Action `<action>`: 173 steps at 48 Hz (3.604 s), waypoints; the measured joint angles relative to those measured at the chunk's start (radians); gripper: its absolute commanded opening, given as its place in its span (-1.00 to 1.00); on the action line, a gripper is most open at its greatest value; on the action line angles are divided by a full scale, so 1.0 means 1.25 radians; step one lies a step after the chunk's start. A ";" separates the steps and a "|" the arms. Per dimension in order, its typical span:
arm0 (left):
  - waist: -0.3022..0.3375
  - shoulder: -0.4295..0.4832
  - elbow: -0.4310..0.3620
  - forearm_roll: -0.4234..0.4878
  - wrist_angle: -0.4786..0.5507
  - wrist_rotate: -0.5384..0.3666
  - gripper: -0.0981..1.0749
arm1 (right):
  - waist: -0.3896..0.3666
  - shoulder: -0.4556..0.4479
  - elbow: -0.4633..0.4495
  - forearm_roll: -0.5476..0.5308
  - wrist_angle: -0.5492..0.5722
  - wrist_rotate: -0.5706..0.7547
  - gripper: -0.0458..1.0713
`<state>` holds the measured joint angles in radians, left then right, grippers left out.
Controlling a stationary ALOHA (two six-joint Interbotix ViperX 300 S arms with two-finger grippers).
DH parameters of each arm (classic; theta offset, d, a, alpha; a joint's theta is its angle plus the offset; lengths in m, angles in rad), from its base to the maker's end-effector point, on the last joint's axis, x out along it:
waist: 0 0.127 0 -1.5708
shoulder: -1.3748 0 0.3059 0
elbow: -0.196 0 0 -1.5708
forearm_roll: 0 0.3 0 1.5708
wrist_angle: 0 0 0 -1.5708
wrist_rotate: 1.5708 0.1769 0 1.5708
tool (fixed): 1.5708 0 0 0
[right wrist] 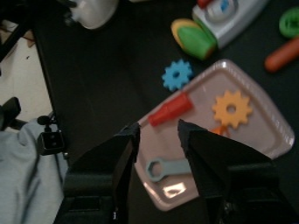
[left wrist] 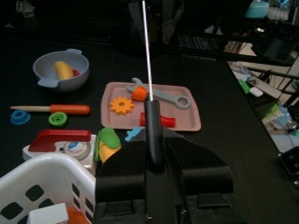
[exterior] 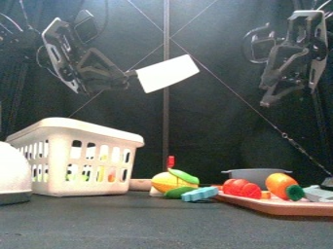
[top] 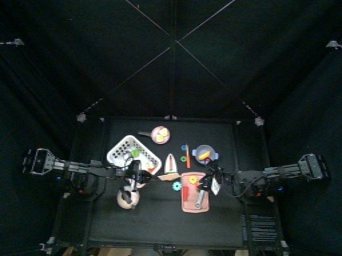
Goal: Grab wrench
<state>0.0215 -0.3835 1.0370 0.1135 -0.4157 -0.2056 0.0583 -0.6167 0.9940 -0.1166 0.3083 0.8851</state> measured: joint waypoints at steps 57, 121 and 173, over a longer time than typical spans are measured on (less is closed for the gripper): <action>-0.016 -0.029 0.018 -0.066 0.042 0.000 -0.22 | 0.134 0.355 -0.114 -0.021 0.202 0.372 0.50; -0.039 -0.114 0.056 -0.106 0.042 0.000 -0.22 | 0.204 0.388 -0.148 -0.139 0.317 0.709 0.51; -0.042 -0.114 0.058 -0.108 0.042 0.000 -0.22 | 0.199 0.496 -0.198 -0.164 0.301 0.704 0.83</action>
<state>-0.0307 -0.5262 1.1091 -0.0215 -0.3636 -0.2056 0.3068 0.0031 0.7470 -0.3221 0.6842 1.7656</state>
